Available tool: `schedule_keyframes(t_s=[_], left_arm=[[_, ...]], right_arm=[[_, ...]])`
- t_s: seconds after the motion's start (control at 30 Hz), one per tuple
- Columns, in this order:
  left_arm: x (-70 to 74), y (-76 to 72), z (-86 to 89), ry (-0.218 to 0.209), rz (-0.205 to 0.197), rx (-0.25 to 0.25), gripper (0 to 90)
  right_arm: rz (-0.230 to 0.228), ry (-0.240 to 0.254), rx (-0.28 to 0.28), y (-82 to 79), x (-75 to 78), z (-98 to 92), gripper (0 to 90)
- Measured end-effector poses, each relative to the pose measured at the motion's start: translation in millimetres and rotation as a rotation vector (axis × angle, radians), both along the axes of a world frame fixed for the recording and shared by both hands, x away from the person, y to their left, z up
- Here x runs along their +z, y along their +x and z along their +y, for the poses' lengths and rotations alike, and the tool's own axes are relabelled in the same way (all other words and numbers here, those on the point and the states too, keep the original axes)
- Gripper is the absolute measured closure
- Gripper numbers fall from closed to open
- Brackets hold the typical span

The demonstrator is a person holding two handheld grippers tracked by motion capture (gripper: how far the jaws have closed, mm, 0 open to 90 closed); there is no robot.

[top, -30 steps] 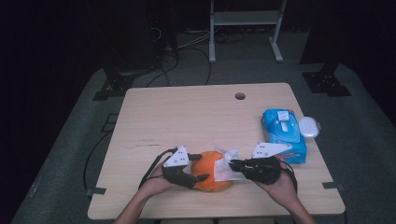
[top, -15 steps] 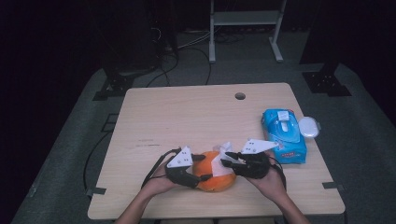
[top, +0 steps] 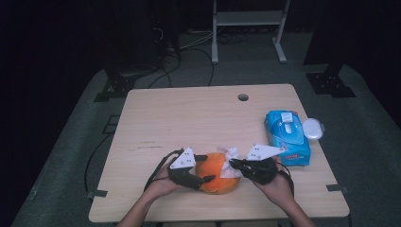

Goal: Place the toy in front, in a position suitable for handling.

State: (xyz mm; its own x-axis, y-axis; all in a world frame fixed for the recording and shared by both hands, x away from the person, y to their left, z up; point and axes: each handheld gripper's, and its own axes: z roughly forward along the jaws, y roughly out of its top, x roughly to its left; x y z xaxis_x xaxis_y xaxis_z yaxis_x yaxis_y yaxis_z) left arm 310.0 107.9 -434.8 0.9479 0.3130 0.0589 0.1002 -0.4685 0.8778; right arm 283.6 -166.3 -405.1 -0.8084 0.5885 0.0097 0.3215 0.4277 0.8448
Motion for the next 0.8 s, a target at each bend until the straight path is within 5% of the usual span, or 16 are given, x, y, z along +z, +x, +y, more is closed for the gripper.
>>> schedule_keyframes(t_s=[0.13,0.23,0.53,0.8], left_arm=[[-0.7,1.8,-2.0,-0.009,0.001,0.023,25.8],[-1.0,1.4,-4.4,-0.012,0.002,0.025,25.5],[-1.0,1.3,-5.1,-0.007,-0.004,0.015,25.6],[-0.9,0.0,-7.8,-0.015,-0.004,0.004,28.3]], right_arm=[[0.036,0.031,0.062,-12.1,0.2,-6.8,87.4],[0.014,0.004,0.127,-23.0,2.7,1.2,86.8],[-0.059,-0.001,0.062,-16.3,3.9,-3.0,80.4],[-0.032,-0.022,0.033,-0.3,-6.1,1.8,87.4]])
